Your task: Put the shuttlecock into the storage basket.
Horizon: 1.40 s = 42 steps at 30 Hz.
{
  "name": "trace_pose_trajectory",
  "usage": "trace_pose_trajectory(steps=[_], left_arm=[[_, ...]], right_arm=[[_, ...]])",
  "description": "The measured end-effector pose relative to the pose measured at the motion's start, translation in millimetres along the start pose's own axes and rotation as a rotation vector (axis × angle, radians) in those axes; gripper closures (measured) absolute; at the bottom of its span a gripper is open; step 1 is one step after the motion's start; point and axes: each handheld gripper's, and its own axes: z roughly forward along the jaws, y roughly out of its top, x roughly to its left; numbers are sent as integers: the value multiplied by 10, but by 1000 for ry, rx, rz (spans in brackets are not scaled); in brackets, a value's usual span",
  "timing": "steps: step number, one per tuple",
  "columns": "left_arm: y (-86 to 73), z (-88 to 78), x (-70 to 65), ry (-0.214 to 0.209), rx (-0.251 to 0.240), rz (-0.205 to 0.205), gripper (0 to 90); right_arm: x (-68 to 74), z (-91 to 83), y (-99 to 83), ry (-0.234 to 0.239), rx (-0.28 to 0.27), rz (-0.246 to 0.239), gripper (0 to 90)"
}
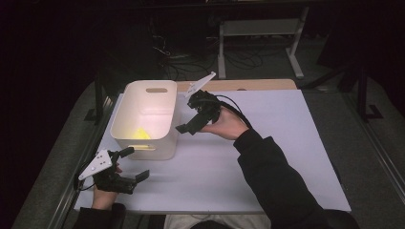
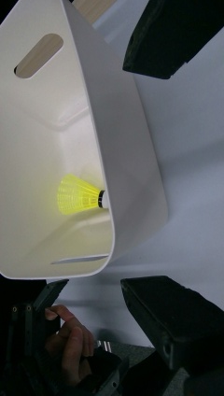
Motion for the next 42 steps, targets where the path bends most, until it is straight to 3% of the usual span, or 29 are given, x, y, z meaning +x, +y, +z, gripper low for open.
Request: trace_pose_trajectory(steps=[42], left_arm=[[-1, -2, -3, 1, -3, -3, 0]], right_arm=[[-149, -367, -633, -44, -46, 101, 0]])
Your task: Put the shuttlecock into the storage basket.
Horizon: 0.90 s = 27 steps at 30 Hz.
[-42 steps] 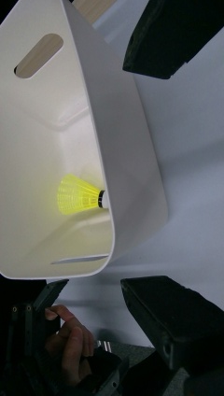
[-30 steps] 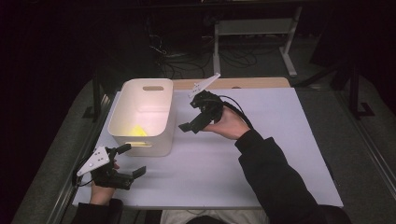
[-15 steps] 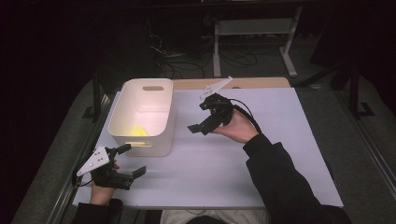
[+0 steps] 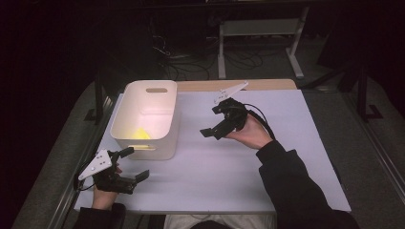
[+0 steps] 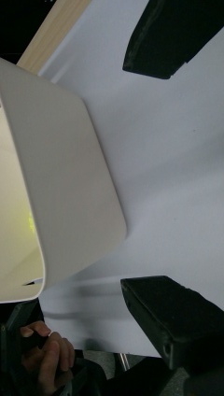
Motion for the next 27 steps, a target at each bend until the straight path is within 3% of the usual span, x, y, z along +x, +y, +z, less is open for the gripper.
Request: trace_pose_trajectory(steps=[27], left_arm=[[0, 0, 1, 2, 4, 2, 0]], right_arm=[[-110, -261, -375, -33, -40, 63, 0]])
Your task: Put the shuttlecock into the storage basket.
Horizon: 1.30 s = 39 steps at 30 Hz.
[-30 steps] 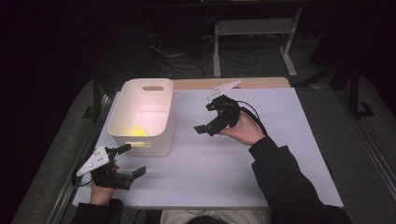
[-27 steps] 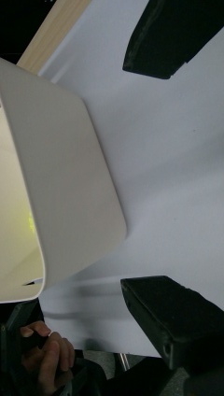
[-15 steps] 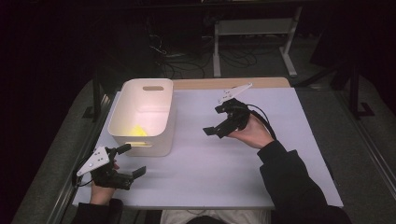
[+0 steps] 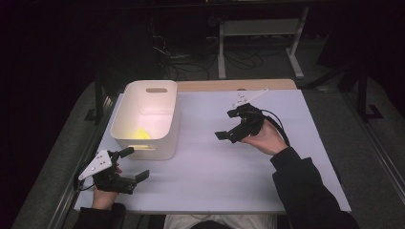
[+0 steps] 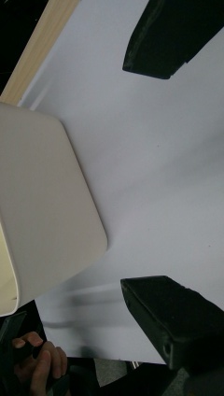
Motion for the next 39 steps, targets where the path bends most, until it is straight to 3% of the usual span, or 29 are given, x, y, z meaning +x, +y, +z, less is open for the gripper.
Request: trace_pose_trajectory(steps=[39], left_arm=[[0, 3, -2, 2, 3, 3, 0]], right_arm=[[-89, -380, -583, -51, -31, 71, 0]])
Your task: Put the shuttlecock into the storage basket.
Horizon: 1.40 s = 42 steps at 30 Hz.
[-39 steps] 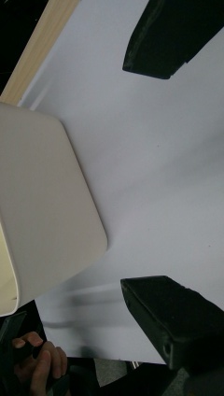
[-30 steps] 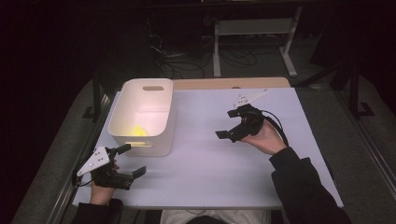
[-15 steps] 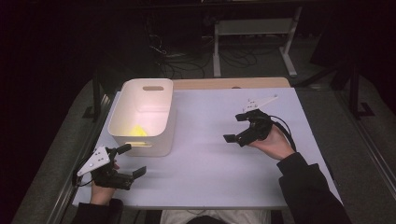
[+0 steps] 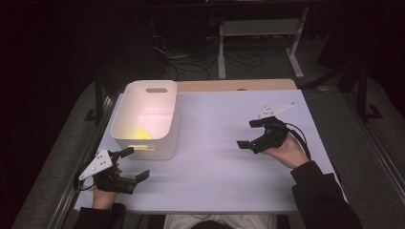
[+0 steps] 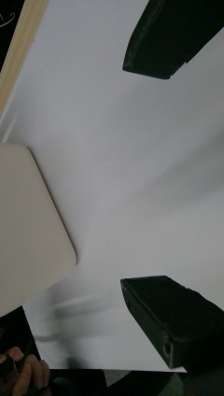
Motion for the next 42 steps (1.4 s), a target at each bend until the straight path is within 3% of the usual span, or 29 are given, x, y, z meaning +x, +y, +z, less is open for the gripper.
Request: trace_pose_trajectory(steps=[27, 42], left_arm=[[0, -2, -2, -1, 1, -1, 0], [-2, 2, -5, -3, 4, -5, 0]], right_arm=[[-83, -292, -467, -60, -40, 54, 0], [-116, -531, -881, -123, -63, 91, 0]])
